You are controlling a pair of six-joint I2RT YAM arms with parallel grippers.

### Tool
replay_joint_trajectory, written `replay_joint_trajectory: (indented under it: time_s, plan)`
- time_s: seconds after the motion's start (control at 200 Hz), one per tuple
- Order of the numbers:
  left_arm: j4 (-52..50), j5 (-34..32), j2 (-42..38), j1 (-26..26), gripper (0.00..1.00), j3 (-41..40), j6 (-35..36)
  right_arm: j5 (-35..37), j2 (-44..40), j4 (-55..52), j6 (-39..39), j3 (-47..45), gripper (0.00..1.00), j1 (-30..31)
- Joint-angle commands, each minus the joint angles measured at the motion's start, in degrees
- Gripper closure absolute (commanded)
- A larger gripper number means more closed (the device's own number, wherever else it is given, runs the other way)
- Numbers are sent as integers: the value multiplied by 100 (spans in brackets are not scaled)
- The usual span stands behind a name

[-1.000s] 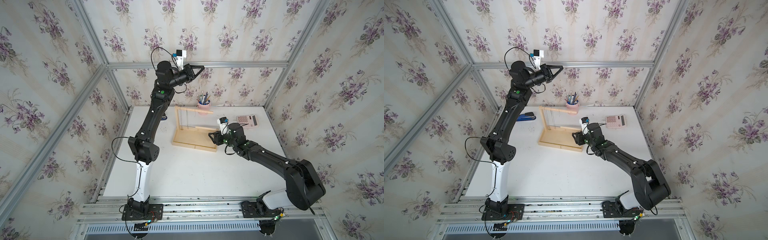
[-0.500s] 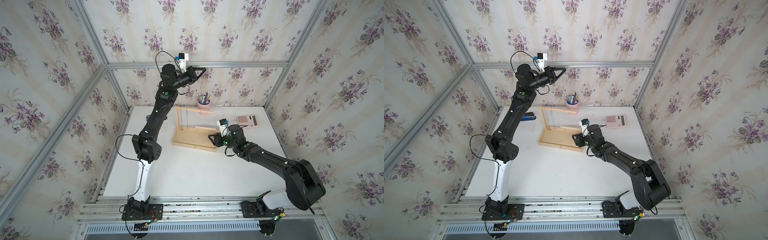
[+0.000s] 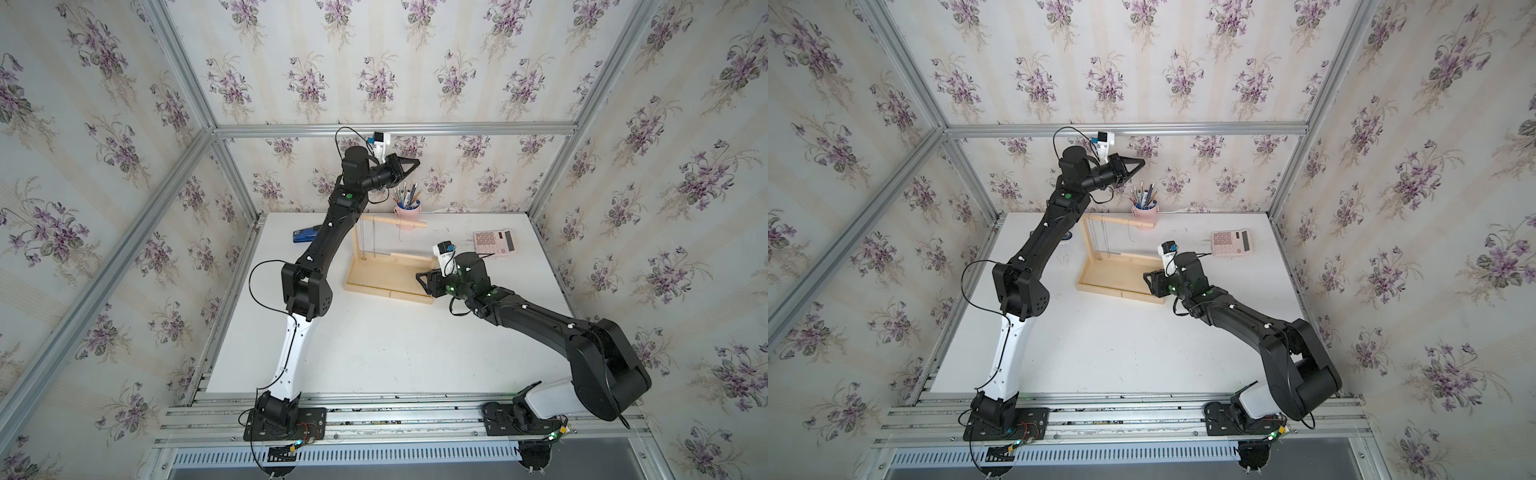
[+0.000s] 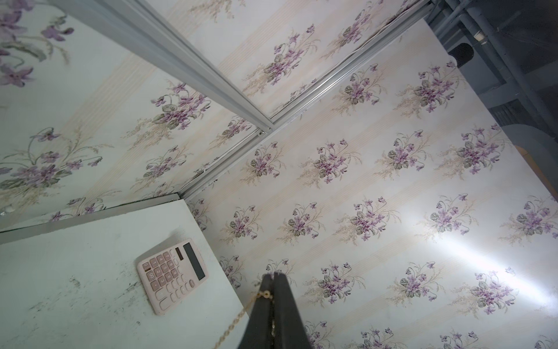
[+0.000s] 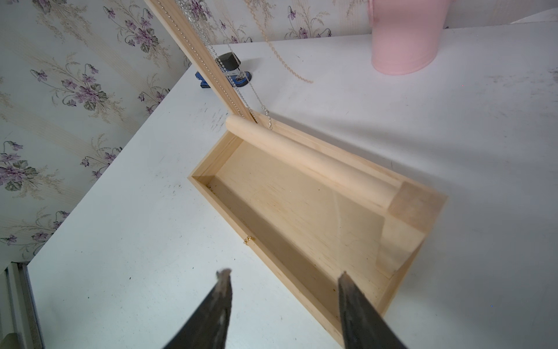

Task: Hang the necklace on the jewelry display stand
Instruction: Hang the necklace on the stand.

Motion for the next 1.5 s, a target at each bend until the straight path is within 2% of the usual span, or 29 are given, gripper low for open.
replay_joint_trajectory:
  time_s: [0.0,0.24,0.49,0.644,0.749,0.864,0.879,0.969,1.144,1.219,1.299,1.334,1.494]
  plan:
    - [96,139,116,-1,95,-19,-212,-42,21,99,20,-18,44,13]
    - [-216,220,-157,-115,95,-388,150,-78,105,113,37,-6,44,10]
    - [61,303,-792,-268,95,-1923,292,-90,250,98,63,44,44,54]
    - [156,299,-1014,-317,94,-2524,275,-72,281,19,46,76,44,56]
    - [-112,305,-1133,-382,90,-2626,479,-58,304,17,59,66,44,52]
    - [-608,245,-1237,-453,80,-2590,847,-47,371,10,86,76,44,50]
    - [-670,228,-1254,-453,79,-2591,892,-51,380,12,90,89,44,247]
    - [-985,105,-1318,-455,74,-2535,1143,-37,429,-9,91,102,44,300]
    - [-1490,93,-1221,-458,72,-2127,1417,-2,477,-93,90,164,44,323]
    - [-1548,79,-1250,-455,58,-2111,1439,-1,463,-107,90,167,44,329]
    - [-1763,-19,-1299,-462,34,-2088,1517,8,465,-128,81,173,44,338]
    - [-1975,-88,-1310,-458,27,-2040,1585,24,472,-142,81,180,44,338]
    - [-2770,-211,-1390,-460,23,-1801,1981,25,459,-186,62,200,44,345]
